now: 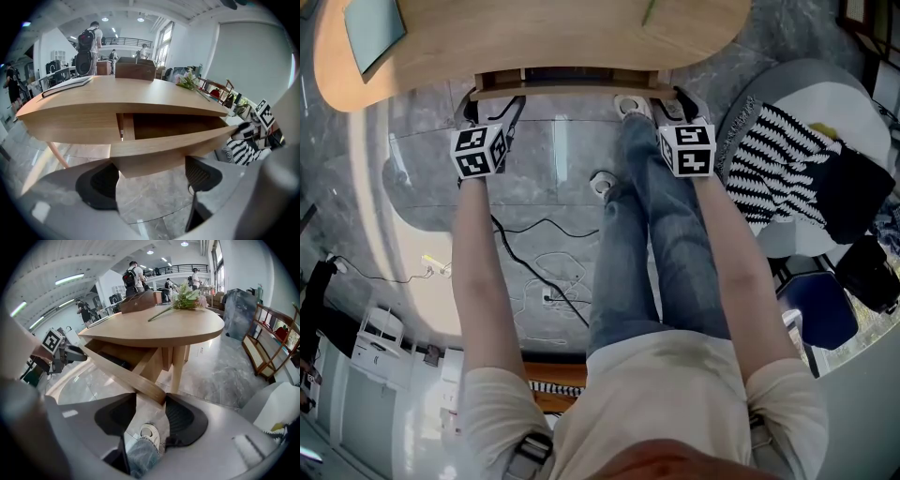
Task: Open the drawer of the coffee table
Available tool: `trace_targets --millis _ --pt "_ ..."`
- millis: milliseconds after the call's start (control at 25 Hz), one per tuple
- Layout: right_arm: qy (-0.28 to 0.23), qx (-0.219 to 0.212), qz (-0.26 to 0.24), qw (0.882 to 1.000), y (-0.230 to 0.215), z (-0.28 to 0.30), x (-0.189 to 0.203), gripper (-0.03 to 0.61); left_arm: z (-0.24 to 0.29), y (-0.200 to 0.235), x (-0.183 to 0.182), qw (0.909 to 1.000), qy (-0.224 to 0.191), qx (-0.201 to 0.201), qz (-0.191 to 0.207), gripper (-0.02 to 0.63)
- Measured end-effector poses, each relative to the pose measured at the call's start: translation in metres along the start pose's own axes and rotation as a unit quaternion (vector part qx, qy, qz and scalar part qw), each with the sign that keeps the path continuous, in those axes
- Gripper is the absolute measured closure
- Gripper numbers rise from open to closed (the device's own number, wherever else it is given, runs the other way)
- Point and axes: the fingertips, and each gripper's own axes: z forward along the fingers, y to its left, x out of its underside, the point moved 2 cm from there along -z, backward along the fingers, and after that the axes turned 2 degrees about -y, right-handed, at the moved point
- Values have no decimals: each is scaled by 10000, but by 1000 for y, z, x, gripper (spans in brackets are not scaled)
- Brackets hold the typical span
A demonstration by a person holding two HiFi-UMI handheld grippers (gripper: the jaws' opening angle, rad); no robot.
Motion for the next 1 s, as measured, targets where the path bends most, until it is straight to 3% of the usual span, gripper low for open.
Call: trace_targets --millis 1000 --pt "-33 32 42 10000 23 -20 38 383 -30 -12 39 9999 32 -72 -75 169"
